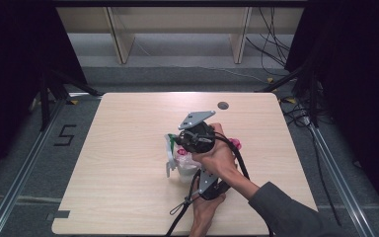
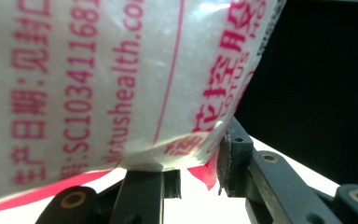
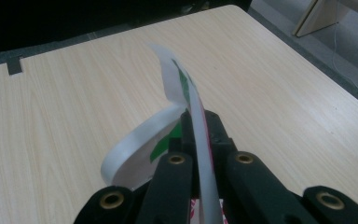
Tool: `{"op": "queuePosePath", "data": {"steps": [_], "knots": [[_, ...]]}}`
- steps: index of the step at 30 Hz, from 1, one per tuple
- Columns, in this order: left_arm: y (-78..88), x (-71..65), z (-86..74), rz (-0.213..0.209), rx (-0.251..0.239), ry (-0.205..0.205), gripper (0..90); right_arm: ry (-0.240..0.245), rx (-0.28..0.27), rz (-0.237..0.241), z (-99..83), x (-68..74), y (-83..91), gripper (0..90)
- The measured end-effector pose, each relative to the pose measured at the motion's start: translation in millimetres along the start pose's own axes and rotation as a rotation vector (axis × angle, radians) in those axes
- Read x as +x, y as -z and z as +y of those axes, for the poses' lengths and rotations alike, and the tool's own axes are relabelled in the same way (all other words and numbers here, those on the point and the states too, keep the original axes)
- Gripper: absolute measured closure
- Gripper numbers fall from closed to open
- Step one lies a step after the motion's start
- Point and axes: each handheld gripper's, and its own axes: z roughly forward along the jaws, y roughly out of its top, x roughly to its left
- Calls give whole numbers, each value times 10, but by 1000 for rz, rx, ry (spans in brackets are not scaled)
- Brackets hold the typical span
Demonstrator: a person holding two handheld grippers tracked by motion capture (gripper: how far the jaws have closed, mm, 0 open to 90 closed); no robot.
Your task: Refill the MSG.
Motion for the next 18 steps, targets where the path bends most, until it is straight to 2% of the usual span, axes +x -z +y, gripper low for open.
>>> {"op": "queuePosePath", "data": {"steps": [9, 10, 12, 15, 17, 18], "knots": [[0, -1, 1, 2, 1, -5, 730, -6, 10, 9, 0, -4, 15, 900], [-1, -1, -1, 4, 1, -5, 730, 4, -5, 8, -1, -15, 12, 900], [-3, 1, -2, 9, 2, -7, 730, -19, -10, 7, -8, -10, 29, 900], [-4, 2, -6, 8, 1, -7, 730, -4, -23, 10, -12, -36, 59, 900], [-7, -5, -15, 17, 3, -8, 729, -24, -27, 18, -21, -46, 86, 900], [-12, -14, -20, 23, 6, -10, 729, -19, -42, 15, -27, -55, 90, 900]]}}
